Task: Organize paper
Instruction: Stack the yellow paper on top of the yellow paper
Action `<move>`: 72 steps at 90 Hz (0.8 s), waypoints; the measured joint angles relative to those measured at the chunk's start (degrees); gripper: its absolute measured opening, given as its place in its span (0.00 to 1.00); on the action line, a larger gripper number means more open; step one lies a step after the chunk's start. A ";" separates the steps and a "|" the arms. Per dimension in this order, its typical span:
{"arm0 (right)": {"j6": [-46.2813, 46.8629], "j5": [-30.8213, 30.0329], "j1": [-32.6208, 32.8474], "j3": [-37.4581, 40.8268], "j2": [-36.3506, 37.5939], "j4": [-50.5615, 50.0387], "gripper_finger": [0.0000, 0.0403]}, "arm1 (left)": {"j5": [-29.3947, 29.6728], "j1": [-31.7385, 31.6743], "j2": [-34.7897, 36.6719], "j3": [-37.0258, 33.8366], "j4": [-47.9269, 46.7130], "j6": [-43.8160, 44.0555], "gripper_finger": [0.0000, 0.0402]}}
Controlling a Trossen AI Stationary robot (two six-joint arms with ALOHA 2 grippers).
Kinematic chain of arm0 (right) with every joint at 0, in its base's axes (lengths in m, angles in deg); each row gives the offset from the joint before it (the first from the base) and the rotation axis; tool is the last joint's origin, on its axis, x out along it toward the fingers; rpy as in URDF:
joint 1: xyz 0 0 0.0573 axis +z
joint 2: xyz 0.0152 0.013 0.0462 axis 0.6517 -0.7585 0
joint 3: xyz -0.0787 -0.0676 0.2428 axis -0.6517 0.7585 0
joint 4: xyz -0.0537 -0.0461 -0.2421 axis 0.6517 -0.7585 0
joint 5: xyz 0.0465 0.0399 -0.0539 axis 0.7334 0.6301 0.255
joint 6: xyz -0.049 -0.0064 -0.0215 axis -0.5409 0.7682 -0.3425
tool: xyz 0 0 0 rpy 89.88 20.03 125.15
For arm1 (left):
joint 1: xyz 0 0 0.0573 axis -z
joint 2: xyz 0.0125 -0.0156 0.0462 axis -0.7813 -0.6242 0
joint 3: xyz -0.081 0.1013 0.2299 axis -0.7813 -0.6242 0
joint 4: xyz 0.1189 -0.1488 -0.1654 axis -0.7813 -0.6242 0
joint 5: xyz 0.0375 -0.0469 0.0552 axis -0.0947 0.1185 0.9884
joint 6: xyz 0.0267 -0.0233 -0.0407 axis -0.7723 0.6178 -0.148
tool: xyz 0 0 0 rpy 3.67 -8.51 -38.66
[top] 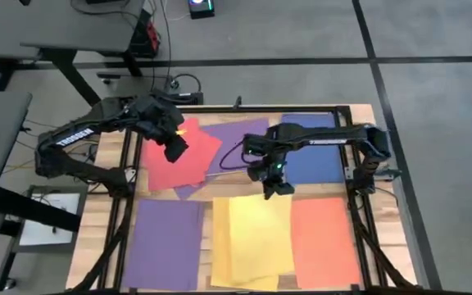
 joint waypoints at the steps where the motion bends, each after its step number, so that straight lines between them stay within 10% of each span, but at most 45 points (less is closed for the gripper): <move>1: 1.02 0.01 0.10 -0.01 -0.40 0.18 0.00 | 0.00 0.00 0.00 0.00 -0.06 -0.06 0.20; 72: 43.84 4.76 0.85 -1.58 -13.44 22.68 0.00 | 0.09 0.36 0.02 -0.04 -5.50 -15.74 0.20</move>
